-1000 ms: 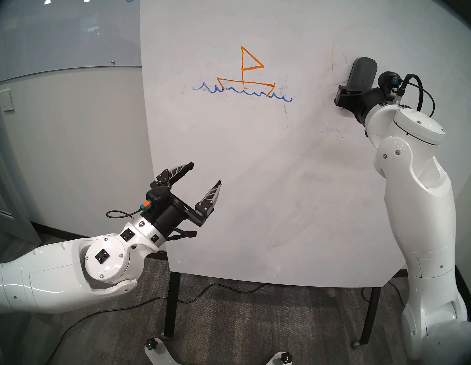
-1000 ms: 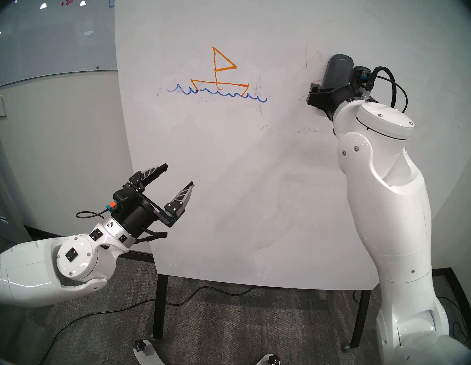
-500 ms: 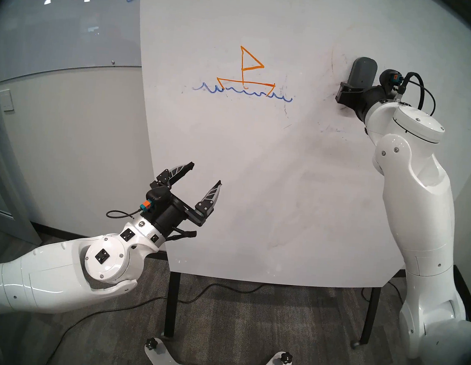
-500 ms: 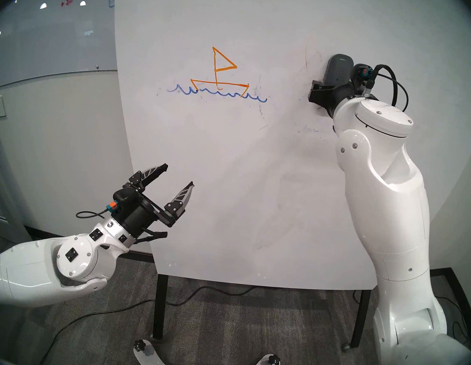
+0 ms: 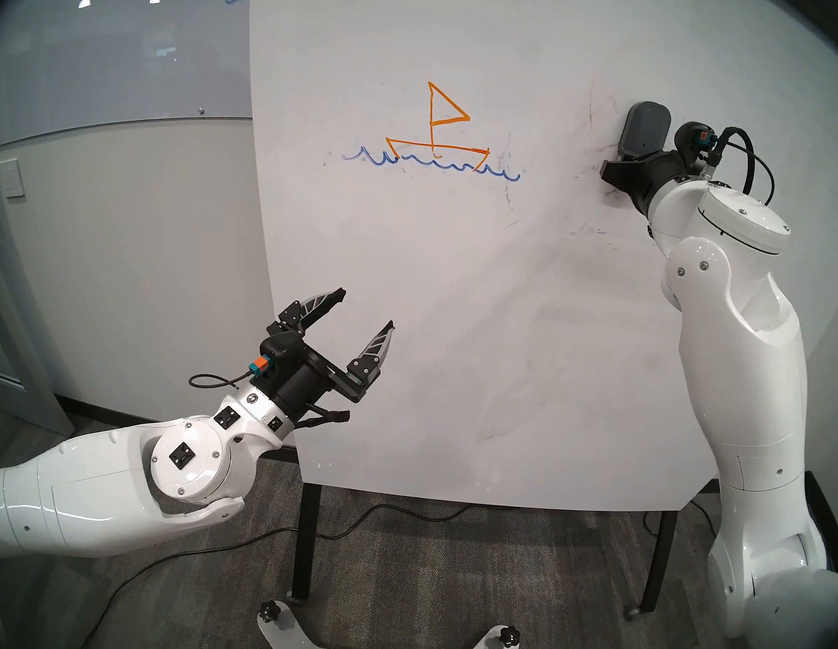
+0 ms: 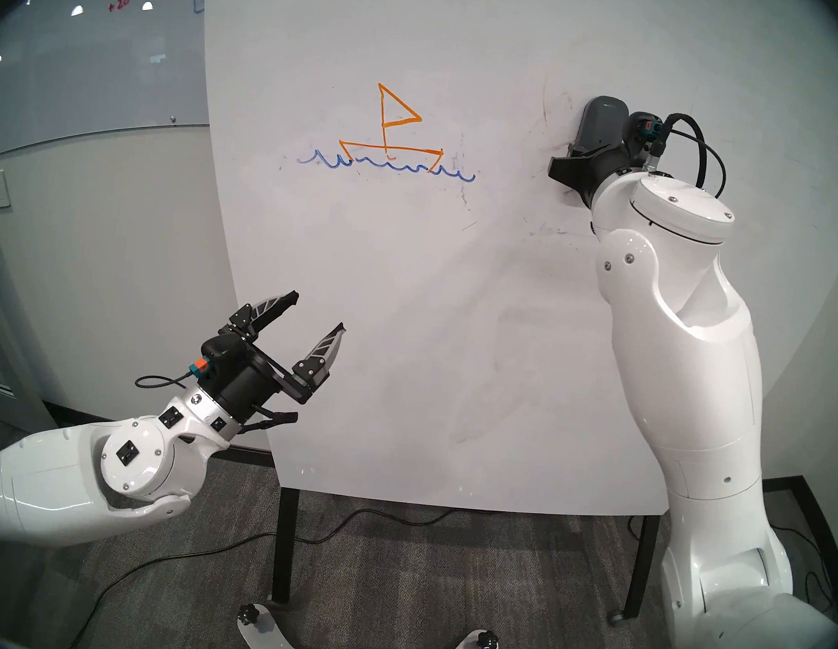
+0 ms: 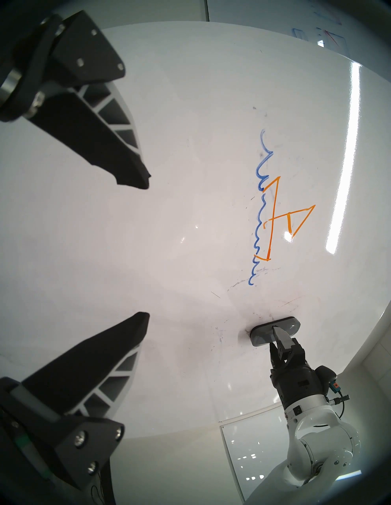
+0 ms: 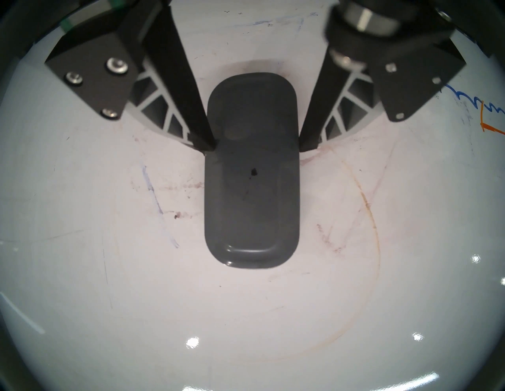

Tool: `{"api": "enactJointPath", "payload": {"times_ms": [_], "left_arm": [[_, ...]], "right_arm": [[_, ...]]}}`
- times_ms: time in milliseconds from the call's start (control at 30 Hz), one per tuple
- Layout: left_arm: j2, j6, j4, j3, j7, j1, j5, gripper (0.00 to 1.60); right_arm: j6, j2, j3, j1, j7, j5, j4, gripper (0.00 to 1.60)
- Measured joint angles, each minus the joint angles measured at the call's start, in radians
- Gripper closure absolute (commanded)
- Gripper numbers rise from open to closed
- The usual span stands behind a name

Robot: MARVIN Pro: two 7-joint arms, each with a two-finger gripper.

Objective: Erase all marks on the whiteboard with the eraser

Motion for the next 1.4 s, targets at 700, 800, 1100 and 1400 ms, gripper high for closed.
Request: {"api": "enactJointPath", "payload": {"times_ms": [700,800,1100,1400], "left_arm": [[0.0,0.0,0.0,0.001,0.0,-0.001,0.0,0.0],[0.0,0.0,0.0,0.001,0.0,-0.001,0.0,0.0],[0.0,0.0,0.0,0.001,0.0,-0.001,0.0,0.0],[0.001,0.0,0.0,0.002,0.001,-0.002,0.0,0.0]], "right_arm": [[-0.005,-0.012,0.001,0.002,0.023,-0.018,0.037,1.6],[-0.005,-0.015,0.002,0.001,0.023,-0.02,0.036,1.6],[-0.005,-0.025,0.002,0.0,0.017,-0.028,0.037,1.6],[-0.006,-0.032,0.002,-0.007,0.009,-0.036,0.028,1.6]]}}
